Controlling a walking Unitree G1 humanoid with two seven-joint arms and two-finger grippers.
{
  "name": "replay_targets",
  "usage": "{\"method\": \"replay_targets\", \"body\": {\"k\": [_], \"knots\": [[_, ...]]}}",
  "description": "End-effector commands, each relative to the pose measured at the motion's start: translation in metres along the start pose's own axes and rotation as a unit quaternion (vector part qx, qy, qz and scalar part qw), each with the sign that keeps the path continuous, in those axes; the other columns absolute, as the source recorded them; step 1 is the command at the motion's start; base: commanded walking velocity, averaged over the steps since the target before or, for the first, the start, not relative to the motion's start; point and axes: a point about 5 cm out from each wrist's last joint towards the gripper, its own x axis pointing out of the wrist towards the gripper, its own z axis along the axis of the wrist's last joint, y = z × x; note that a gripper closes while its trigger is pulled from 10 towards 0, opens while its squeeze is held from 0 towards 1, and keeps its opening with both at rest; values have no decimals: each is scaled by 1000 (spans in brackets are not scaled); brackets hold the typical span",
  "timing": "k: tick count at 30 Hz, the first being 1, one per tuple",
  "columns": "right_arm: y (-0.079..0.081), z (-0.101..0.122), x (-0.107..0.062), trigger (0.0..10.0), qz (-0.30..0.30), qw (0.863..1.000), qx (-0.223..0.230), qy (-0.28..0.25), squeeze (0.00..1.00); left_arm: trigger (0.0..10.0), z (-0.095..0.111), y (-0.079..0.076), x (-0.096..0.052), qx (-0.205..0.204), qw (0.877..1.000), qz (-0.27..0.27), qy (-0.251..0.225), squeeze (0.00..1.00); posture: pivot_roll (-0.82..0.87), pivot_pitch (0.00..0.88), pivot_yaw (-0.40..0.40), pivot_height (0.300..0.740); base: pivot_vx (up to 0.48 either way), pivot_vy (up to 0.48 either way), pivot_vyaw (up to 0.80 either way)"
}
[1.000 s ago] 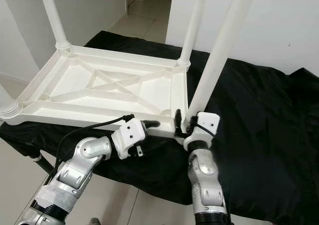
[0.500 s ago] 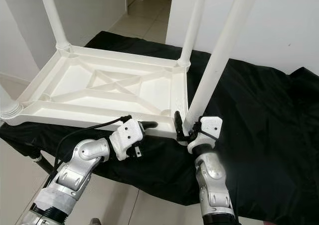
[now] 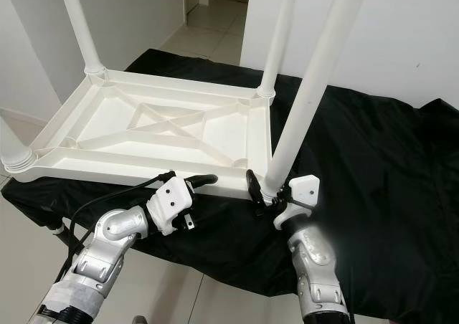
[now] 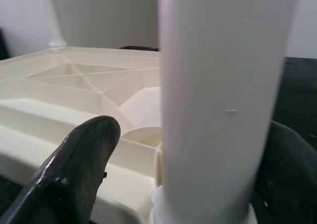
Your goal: Building children table
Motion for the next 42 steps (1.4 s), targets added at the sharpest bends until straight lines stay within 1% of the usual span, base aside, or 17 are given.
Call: {"method": "replay_targets", "body": {"k": [1,4,7,8,13,15,18,19,20,21,22,23,33,34,35,37,42], "knots": [[-5,1,1,10000,12,1000,-2,3,0,10000,0,3,1,3,997,75,-5,0,24,31,-60,740,0,0,0],[-13,5,6,10000,42,999,-17,3,0,10000,2,-3,3,11,999,45,-13,0,21,34,-58,740,0,0,0],[-15,7,8,10000,53,998,-22,4,0,10000,2,-6,4,9,999,35,-12,0,19,40,-54,740,0,0,0],[-18,10,14,10000,82,996,-30,11,0,10000,1,-12,6,5,1000,8,-5,0,18,46,-48,740,0,0,0],[-19,10,16,10000,91,995,-33,13,0,10000,0,-14,7,4,1000,0,0,0,19,46,-46,740,0,0,0],[-20,10,20,10000,117,992,-36,22,0,10000,0,-18,8,5,1000,-18,1,0,26,48,-45,740,0,0,0],[-20,9,21,10000,130,990,-38,28,0,10000,0,-19,9,6,1000,-25,1,0,27,49,-45,740,0,0,0],[-21,6,23,4549,136,990,-31,37,0,10000,0,-19,10,5,999,-31,3,0,18,58,-45,740,0,0,0],[-21,6,23,4549,136,990,-31,37,0,10000,0,-19,10,5,999,-31,3,0,18,58,-45,740,0,0,0],[-21,3,24,3216,141,989,-28,43,0,10000,-1,-20,11,7,999,-35,6,0,19,59,-48,740,0,0,0],[-21,3,24,3216,141,989,-28,43,0,10000,-1,-20,11,7,999,-35,6,0,19,59,-48,740,0,0,0],[-21,1,24,0,144,988,-24,46,0,10000,0,-20,11,8,999,-36,6,0,17,60,-50,740,0,0,0],[-22,-4,19,0,149,987,-17,59,0,10000,2,-18,18,8,999,-33,3,0,9,42,-54,740,0,0,0],[-22,-3,19,4196,142,988,-11,59,0,10000,1,-17,19,9,999,-33,3,0,10,41,-54,740,0,0,0],[-22,-2,19,10000,132,990,-4,58,0,10000,1,-16,18,10,999,-32,4,0,10,39,-55,740,0,0,0],[-21,0,19,10000,121,991,4,57,0,10000,1,-15,18,11,999,-31,4,0,10,39,-55,740,0,0,0],[-20,-5,18,10000,95,991,-25,91,0,10000,1,-14,19,9,1000,-27,6,0,7,30,-51,740,0,0,0]]}}
